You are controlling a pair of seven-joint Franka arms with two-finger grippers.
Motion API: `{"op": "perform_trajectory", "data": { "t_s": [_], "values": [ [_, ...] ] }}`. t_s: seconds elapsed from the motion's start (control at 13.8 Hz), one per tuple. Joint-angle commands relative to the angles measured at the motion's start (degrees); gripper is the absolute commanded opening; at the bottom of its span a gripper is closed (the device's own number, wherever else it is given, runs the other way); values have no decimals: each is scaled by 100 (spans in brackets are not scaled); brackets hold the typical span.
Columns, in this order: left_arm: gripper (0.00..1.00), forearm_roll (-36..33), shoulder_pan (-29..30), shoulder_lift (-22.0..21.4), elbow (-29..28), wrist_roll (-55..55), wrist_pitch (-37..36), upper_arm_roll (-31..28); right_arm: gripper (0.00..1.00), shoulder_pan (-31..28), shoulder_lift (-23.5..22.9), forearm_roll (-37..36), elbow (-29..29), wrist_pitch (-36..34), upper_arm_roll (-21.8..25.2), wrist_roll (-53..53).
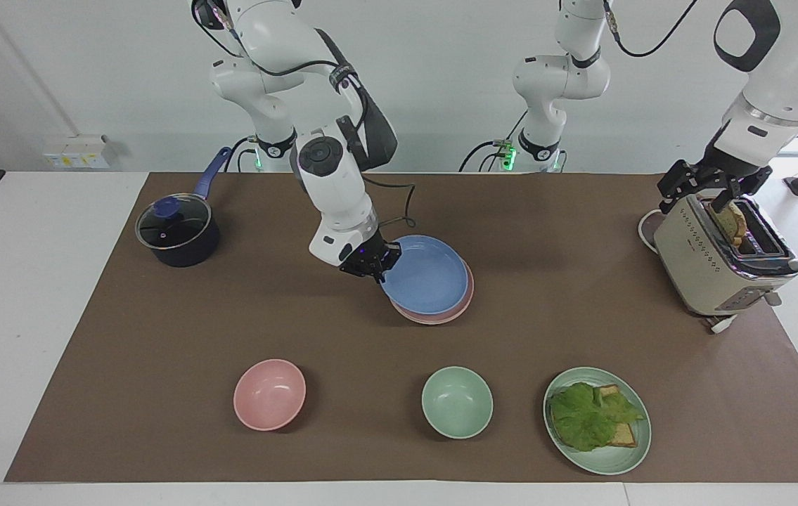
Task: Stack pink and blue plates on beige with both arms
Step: 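Carry the blue plate onto the pink plate and open the right gripper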
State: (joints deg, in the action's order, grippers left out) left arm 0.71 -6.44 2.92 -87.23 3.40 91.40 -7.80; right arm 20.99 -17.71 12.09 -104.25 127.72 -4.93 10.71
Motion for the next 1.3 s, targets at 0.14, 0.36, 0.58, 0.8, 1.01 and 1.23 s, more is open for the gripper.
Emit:
{"op": "perform_trajectory", "data": {
  "t_s": [0.14, 0.36, 0.58, 0.8, 1.01, 1.23],
  "values": [
    [100, -36, -103, -81, -13, 56, -97, -99, 0, 151, -180, 127, -130, 324, -8, -60],
    [100, -36, -103, -81, -13, 56, -97, -99, 0, 151, -189, 127, -271, 359, -8, -218],
    [100, -36, -103, -81, -13, 56, -97, -99, 0, 178, -250, 127, -315, 517, -8, -218],
    [100, -36, -103, -81, -13, 56, -97, -99, 0, 178, -277, 127, -315, 526, -8, -262],
    [100, -36, -103, -81, -13, 56, -97, -99, 18, 178, -286, 127, -297, 526, -8, -262],
    [100, -36, -103, -81, -13, 56, -97, -99, 100, 160, -304, 101, -157, 535, -8, -279]
  ]
}}
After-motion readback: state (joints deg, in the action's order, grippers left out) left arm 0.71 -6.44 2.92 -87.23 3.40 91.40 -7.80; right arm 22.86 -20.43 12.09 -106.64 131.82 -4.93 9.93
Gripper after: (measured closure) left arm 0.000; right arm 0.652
